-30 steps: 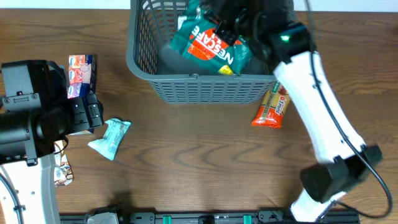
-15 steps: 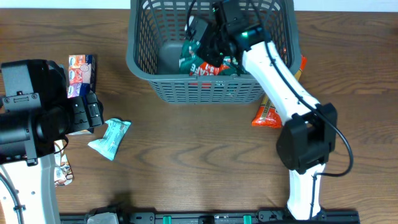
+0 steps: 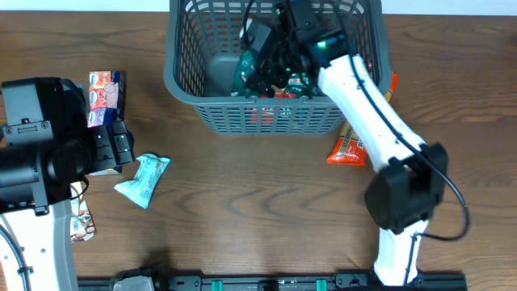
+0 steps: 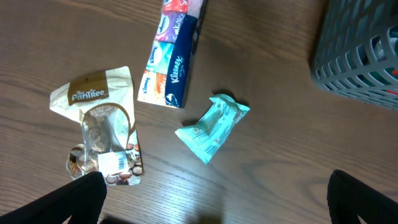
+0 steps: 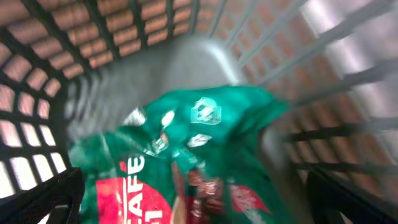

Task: Pack container
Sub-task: 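Carry the Nescafe bag over the basket and drop it in, then move the right gripper to the red spaghetti pack, then grasp the spaghetti pack's upper end with the right gripper, then lift the spaghetti pack and lower it into the basket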

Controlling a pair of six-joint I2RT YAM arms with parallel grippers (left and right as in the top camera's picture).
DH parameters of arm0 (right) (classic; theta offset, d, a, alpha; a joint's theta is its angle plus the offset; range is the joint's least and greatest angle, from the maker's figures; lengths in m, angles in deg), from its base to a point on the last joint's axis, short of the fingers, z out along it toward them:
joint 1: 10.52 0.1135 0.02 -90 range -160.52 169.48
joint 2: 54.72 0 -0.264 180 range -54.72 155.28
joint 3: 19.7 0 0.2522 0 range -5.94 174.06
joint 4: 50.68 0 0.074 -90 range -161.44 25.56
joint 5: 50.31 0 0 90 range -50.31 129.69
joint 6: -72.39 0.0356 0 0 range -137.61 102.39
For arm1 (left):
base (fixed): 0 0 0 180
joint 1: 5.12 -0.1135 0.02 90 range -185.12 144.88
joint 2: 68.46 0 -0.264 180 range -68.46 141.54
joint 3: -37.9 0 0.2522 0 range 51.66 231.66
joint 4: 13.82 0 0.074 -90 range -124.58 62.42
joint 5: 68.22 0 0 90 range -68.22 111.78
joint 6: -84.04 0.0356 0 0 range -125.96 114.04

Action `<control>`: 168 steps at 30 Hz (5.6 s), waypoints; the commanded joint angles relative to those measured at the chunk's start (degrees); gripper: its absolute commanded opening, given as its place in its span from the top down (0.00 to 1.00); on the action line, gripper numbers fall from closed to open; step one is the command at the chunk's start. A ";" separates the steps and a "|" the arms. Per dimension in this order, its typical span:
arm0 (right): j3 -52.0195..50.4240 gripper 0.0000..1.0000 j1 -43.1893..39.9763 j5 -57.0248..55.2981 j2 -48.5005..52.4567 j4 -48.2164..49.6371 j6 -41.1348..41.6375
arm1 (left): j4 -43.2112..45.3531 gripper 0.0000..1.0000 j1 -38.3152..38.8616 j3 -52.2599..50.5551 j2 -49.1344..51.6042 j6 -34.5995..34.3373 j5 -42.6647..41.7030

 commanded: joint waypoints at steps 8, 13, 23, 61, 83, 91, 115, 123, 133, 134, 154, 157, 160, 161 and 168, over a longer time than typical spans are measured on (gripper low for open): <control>16.41 0.01 -17.09 -9.79 -15.50 -7.45 33.35 | -0.04 0.01 -0.31 0.04 0.22 0.15 0.04; 18.82 0.01 -30.71 -18.49 -17.77 -20.63 55.15 | -0.02 0.01 -0.31 0.04 0.22 0.15 0.04; 13.29 0.01 -38.05 -19.21 -14.47 -35.10 61.70 | -0.04 0.01 -0.31 0.04 0.22 0.17 0.07; -32.85 0.01 -30.69 -9.90 -11.80 -3.98 64.72 | -0.26 0.01 -0.31 0.04 0.22 0.15 0.04; -33.66 0.01 -27.34 -13.11 -1.90 1.07 66.45 | -1.22 0.01 -0.31 0.04 0.22 0.13 0.04; -33.66 0.01 -27.34 -14.01 0.44 2.78 66.45 | -1.20 0.01 -0.31 0.04 0.22 0.13 0.04; -33.66 0.87 -27.34 -16.41 1.64 4.24 66.40 | -1.18 0.01 -0.31 0.04 0.22 0.11 0.04; -33.66 0.99 -27.89 -15.69 1.64 4.02 66.45 | -1.18 0.02 -0.31 0.04 0.22 0.13 0.04; -33.66 0.99 -29.29 -15.80 1.64 1.20 66.47 | -1.20 0.01 -0.31 0.04 0.22 0.15 0.04; -33.66 0.99 -29.55 -15.78 1.64 1.14 66.45 | -1.20 0.02 -0.31 0.04 0.22 0.15 0.04; -32.57 0.99 -35.60 -19.80 -9.27 -0.20 60.24 | -1.31 0.01 -0.31 0.04 0.22 0.15 0.04; -31.17 0.99 -35.45 -24.02 -15.85 -1.79 57.59 | -1.31 0.01 -0.31 0.04 0.22 0.17 0.04; -29.46 0.99 -35.36 -27.12 -22.97 -3.13 56.00 | -1.31 0.01 -0.31 0.04 0.22 0.17 0.04; -28.87 0.99 -35.36 -27.17 -25.46 -3.30 55.25 | -1.31 0.01 -0.31 0.04 0.22 0.17 0.04; -23.06 0.99 -34.88 -27.61 -38.05 -3.78 47.89 | -1.31 0.01 -0.31 0.04 0.22 0.17 0.04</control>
